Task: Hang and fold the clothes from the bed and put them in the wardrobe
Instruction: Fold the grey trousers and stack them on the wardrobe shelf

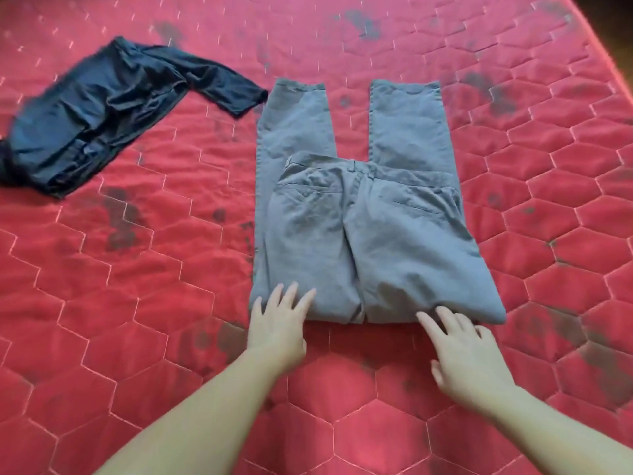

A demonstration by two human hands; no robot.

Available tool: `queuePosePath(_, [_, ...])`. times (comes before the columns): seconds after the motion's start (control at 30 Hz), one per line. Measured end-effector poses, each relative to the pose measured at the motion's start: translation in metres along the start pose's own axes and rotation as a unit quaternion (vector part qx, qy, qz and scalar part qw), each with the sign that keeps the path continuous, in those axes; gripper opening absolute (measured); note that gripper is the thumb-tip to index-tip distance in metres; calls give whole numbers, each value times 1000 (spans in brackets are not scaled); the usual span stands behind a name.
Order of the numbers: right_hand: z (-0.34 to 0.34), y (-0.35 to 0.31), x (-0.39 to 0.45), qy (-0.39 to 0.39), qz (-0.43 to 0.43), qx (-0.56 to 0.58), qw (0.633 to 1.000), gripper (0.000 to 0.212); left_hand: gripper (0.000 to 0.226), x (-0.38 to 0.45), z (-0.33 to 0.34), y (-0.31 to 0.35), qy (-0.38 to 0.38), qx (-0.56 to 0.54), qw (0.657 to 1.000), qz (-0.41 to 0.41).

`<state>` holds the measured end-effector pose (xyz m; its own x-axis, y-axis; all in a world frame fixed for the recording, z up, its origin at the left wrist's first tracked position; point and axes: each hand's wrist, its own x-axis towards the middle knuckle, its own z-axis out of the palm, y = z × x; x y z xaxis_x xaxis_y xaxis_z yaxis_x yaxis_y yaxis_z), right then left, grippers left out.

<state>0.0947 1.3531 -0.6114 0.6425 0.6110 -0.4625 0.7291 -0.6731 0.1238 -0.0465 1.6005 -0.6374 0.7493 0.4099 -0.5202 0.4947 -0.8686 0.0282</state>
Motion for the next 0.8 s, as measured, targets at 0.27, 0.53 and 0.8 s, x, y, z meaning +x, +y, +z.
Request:
queuePosePath(0.27, [8,20,72,217,-6,-22,976,95,63,60,9,0,88,107,987,82])
queuePosePath(0.53, [-16,40,103,-25,-98,-72,992,22,34,52,-8,-10,11,42,997,65])
queuePosePath(0.8, [-22,23,61,-486,-125,60,863,25,47,48,-41,35,-539,-9,842,0])
